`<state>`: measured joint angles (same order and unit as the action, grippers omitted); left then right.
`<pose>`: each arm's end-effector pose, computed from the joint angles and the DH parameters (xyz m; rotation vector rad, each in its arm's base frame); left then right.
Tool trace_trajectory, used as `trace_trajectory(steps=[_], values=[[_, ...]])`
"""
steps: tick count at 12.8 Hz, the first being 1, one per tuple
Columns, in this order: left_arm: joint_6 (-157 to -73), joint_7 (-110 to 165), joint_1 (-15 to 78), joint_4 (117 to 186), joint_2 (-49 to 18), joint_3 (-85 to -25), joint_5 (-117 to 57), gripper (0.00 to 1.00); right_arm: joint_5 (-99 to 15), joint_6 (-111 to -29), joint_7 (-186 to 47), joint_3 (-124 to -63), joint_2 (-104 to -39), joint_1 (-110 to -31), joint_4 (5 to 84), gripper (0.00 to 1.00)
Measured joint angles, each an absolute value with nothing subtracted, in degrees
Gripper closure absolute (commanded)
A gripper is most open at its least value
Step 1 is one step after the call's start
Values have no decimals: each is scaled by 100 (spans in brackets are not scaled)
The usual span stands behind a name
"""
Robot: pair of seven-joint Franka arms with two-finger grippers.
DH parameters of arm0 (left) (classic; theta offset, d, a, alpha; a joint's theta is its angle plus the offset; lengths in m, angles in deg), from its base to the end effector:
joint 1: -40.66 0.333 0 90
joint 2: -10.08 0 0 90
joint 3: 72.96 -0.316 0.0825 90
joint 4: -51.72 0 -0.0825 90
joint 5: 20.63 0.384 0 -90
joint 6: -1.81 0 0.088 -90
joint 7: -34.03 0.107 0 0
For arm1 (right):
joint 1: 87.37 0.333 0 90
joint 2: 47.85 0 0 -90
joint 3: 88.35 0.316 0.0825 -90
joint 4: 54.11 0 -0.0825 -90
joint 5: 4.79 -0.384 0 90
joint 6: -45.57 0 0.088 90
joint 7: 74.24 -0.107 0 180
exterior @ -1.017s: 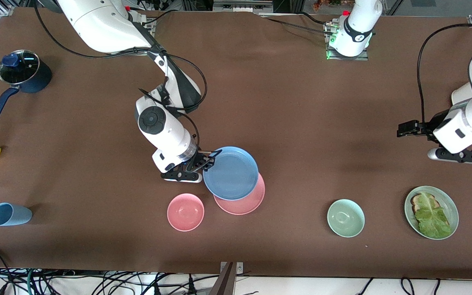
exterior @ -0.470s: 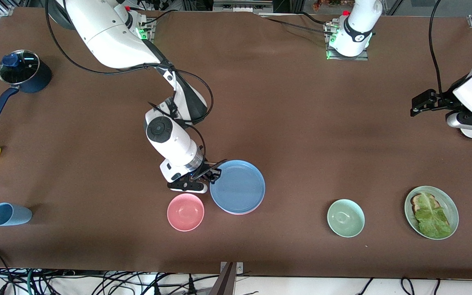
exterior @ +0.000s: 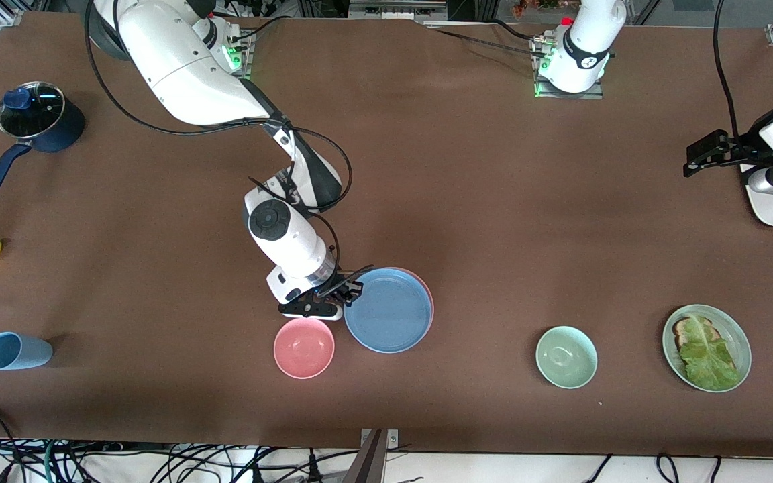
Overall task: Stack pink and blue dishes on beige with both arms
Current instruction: 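Open the right gripper to release the blue plate on the stack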
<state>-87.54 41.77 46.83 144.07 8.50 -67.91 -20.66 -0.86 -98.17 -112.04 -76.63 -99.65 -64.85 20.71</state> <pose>0.5590 0.0115 0.5890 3.1248 -0.1808 -0.1243 0.6627 0.3991 0.2337 -2.8579 0.1647 -0.2858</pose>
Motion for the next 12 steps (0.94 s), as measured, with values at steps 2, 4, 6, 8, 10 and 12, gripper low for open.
trace_trajectory(steps=[2,4,6,8,10,12], values=[[-8731,4201,4709,14401,851,-6799,-2066,0,-85,-9817,-11204,-7662,-9977,-6445,2071,100],[-8730,4201,4725,14360,856,-6804,-2066,0,-84,-9839,-11204,-7664,-10001,-6442,2071,88],[-8728,4200,4729,14356,864,-6804,-2066,0,-82,-9899,-11204,-7666,-10033,-6442,2071,65],[-8727,4200,4729,14355,866,-6804,-2066,0,-81,-9930,-11204,-7677,-10053,-6442,2069,41],[-8727,4200,4735,14354,867,-6804,-2066,0,-79,-9943,-11204,-7729,-10053,-6442,2037,33],[-8727,4200,4740,14354,867,-6804,-2066,0,-75,-9900,-11204,-7783,-10049,-6445,1959,25]])
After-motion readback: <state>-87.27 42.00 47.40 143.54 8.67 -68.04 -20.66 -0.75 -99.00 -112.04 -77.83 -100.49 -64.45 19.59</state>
